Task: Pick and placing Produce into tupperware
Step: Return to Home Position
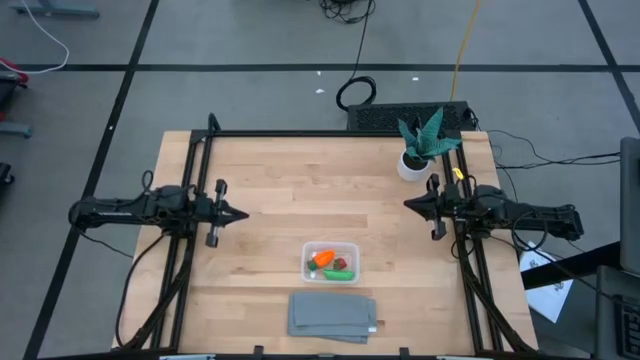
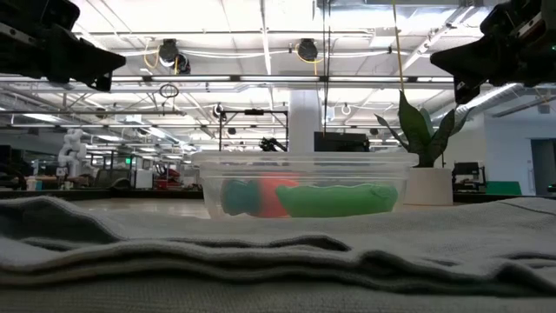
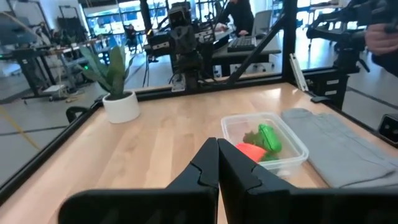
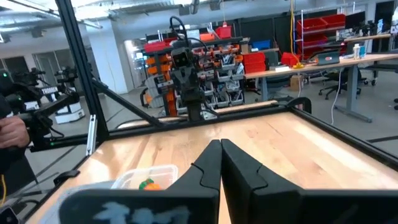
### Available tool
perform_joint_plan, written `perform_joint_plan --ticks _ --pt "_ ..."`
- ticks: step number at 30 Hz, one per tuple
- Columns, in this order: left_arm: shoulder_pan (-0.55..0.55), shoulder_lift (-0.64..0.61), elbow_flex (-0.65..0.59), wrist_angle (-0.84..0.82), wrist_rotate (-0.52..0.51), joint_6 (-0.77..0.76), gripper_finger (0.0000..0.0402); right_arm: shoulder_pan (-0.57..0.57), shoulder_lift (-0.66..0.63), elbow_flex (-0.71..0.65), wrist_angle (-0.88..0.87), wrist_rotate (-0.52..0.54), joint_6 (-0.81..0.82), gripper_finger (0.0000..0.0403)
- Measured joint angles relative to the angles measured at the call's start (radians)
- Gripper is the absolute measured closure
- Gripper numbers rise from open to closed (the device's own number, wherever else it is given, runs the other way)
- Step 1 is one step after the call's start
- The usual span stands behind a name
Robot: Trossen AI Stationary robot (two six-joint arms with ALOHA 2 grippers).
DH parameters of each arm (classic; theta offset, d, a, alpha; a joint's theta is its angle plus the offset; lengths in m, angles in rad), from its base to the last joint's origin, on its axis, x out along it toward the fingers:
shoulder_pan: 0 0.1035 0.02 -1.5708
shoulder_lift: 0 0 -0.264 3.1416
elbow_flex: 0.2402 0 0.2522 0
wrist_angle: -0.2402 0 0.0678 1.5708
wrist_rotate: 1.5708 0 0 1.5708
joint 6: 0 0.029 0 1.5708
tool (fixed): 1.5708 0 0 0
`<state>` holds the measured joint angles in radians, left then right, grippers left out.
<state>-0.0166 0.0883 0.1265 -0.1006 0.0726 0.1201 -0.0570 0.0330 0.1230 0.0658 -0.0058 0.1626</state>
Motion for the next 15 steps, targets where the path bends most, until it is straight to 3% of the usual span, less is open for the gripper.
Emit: perform_joint_plan --ticks 15 --pt "0.0 0.0 0.0 -0.045 -0.012 0.0 0.0401 0.0 0.0 0.0 -0.01 -0.002 -0.019 0.0403"
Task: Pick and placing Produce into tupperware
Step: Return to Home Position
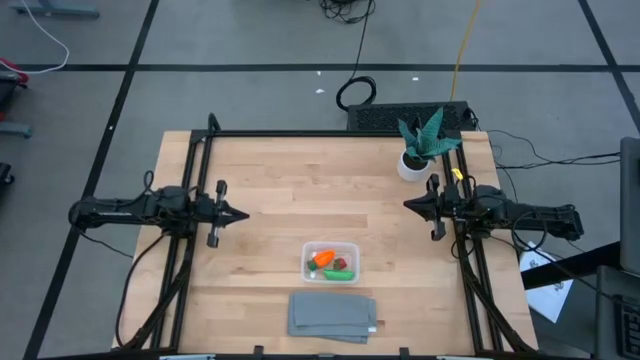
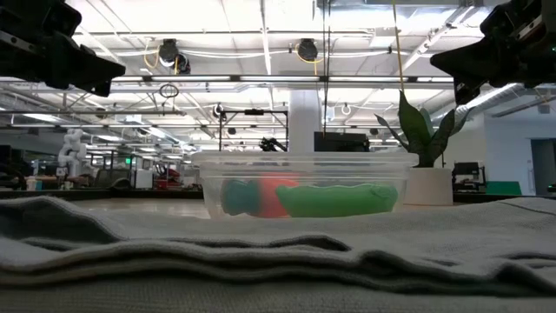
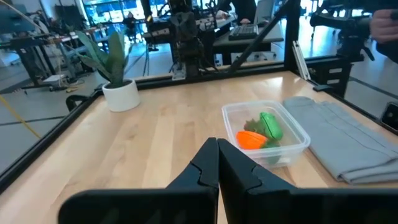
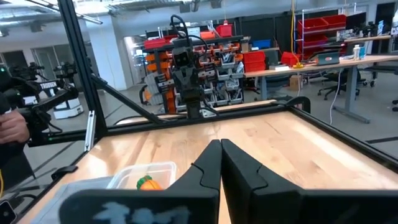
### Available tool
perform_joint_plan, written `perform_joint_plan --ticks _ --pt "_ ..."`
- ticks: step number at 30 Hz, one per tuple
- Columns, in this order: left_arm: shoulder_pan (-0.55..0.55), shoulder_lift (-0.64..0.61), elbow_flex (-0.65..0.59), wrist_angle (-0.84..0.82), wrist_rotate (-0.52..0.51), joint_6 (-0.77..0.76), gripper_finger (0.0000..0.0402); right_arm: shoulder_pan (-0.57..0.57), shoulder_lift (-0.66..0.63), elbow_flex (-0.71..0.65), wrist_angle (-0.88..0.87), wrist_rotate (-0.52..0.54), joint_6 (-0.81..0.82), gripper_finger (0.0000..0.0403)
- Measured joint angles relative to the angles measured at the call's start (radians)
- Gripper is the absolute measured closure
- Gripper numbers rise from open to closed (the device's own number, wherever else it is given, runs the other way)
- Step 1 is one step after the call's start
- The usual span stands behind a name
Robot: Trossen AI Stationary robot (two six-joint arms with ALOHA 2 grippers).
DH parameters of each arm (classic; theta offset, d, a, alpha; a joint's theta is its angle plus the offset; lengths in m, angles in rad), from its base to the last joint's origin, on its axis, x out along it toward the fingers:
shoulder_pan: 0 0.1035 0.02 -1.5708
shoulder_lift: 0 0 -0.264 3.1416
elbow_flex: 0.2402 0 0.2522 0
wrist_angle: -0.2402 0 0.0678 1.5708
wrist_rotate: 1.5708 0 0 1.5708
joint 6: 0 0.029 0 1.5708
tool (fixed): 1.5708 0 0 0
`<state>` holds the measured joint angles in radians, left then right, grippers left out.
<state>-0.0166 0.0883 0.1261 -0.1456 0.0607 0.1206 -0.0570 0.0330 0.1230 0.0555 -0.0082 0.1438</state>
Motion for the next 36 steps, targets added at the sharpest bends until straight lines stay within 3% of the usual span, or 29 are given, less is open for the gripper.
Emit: perform_joint_plan --ticks 36 --pt "0.0 0.003 0.0 -0.001 -0.036 -0.012 0.0396 0.0 0.0 0.0 0.0 0.004 -0.032 0.0403"
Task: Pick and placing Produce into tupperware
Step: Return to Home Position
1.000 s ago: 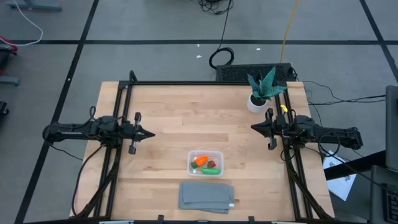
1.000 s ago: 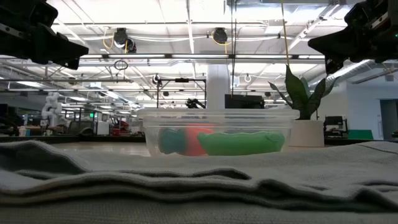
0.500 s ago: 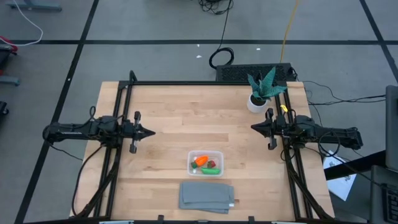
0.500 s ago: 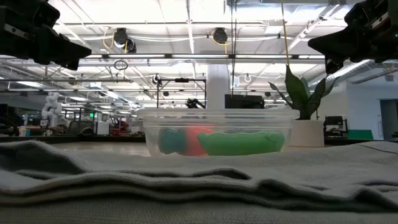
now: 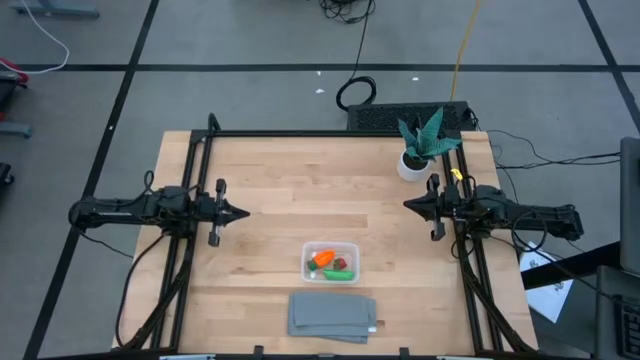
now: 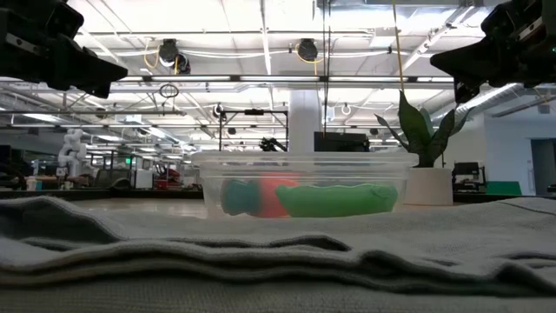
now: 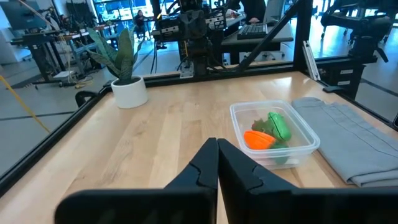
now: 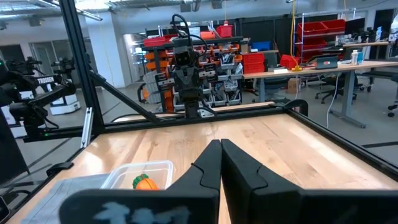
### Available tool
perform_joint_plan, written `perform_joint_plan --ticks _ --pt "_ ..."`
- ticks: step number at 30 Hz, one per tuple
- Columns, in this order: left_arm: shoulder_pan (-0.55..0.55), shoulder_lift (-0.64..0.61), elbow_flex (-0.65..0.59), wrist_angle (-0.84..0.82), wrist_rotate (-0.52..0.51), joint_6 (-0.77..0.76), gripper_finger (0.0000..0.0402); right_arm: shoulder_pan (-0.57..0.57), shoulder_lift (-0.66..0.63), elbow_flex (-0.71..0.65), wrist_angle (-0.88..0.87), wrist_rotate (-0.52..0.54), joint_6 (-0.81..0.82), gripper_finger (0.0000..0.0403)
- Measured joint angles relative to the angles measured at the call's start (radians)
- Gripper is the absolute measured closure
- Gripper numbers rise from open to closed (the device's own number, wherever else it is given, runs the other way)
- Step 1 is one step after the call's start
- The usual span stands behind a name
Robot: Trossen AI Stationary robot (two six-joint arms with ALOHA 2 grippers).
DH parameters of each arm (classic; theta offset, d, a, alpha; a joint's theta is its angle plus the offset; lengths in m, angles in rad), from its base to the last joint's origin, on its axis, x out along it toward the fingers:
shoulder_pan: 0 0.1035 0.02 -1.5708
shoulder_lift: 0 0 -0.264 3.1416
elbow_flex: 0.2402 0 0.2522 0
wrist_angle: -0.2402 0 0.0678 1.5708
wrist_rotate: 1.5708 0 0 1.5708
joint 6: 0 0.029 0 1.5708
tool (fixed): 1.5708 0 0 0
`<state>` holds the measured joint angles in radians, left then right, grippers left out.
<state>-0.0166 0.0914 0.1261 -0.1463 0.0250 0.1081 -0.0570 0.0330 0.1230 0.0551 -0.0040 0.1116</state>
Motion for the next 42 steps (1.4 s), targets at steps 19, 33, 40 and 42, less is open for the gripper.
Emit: perform_joint_plan --ticks 19,33,40,42 --pt "0.0 0.0 0.0 0.0 0.0 -0.002 0.0399 0.0 0.0 0.0 0.0 0.0 0.0 0.0403" --pt "0.0 0.0 0.0 0.0 0.0 -0.002 0.038 0.0 0.0 0.0 0.0 0.0 0.0 0.0403" --pt "0.0 0.0 0.0 0.0 0.0 -0.001 0.0399 0.0 0.0 0.0 0.0 0.0 0.0 0.0403" --pt "0.0 0.0 0.0 0.0 0.0 -0.001 0.0398 0.0 0.0 0.0 0.0 0.0 0.0 0.0403"
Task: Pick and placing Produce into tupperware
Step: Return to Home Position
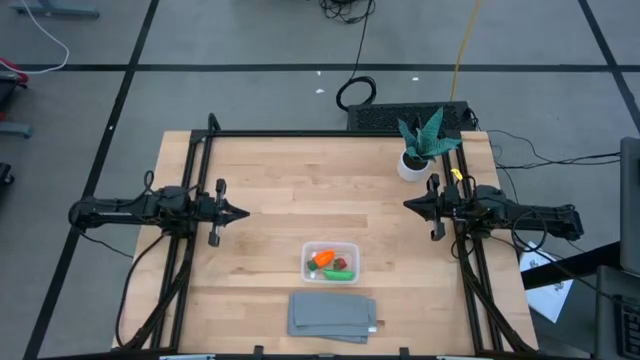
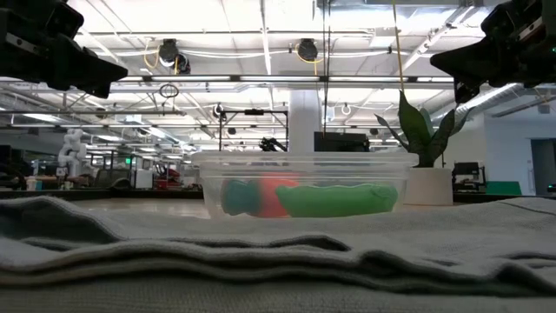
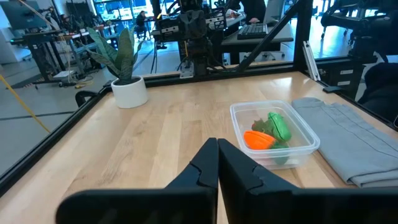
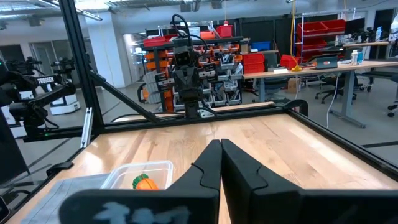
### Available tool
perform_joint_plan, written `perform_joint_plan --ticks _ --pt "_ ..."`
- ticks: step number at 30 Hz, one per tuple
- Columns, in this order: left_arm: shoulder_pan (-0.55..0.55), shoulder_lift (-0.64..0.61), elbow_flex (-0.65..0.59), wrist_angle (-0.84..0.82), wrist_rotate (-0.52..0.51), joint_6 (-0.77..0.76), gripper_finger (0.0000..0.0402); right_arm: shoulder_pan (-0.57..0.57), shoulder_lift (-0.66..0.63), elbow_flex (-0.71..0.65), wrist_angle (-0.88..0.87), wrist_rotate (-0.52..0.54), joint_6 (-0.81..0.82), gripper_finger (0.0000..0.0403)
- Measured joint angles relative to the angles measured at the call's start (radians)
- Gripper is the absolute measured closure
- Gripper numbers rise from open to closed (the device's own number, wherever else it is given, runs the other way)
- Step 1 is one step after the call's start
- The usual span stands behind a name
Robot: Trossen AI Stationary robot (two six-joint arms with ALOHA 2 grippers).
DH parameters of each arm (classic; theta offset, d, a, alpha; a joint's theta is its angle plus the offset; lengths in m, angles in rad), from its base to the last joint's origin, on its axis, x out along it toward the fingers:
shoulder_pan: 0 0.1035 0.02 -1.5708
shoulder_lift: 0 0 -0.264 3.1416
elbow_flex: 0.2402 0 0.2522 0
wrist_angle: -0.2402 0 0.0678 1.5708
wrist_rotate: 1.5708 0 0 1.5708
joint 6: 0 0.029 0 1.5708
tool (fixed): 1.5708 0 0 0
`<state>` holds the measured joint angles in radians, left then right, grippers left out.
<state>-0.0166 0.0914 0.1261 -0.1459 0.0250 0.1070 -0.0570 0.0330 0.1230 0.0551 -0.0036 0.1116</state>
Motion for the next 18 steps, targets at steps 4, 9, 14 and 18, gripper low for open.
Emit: perform_joint_plan --ticks 4,9,14,18 --pt "0.0 0.0 0.0 0.0 0.0 0.0 0.0384 0.0 0.0 0.0 0.0 0.0 0.0 0.0403" --pt "0.0 0.0 0.0 0.0 0.0 0.0 0.0372 0.0 0.0 0.0 0.0 0.0 0.0 0.0403" --pt "0.0 0.0 0.0 0.0 0.0 0.0 0.037 0.0 0.0 0.0 0.0 0.0 0.0 0.0403" --pt "0.0 0.0 0.0 0.0 0.0 0.0 0.0369 0.0 0.0 0.0 0.0 0.0 0.0 0.0403"
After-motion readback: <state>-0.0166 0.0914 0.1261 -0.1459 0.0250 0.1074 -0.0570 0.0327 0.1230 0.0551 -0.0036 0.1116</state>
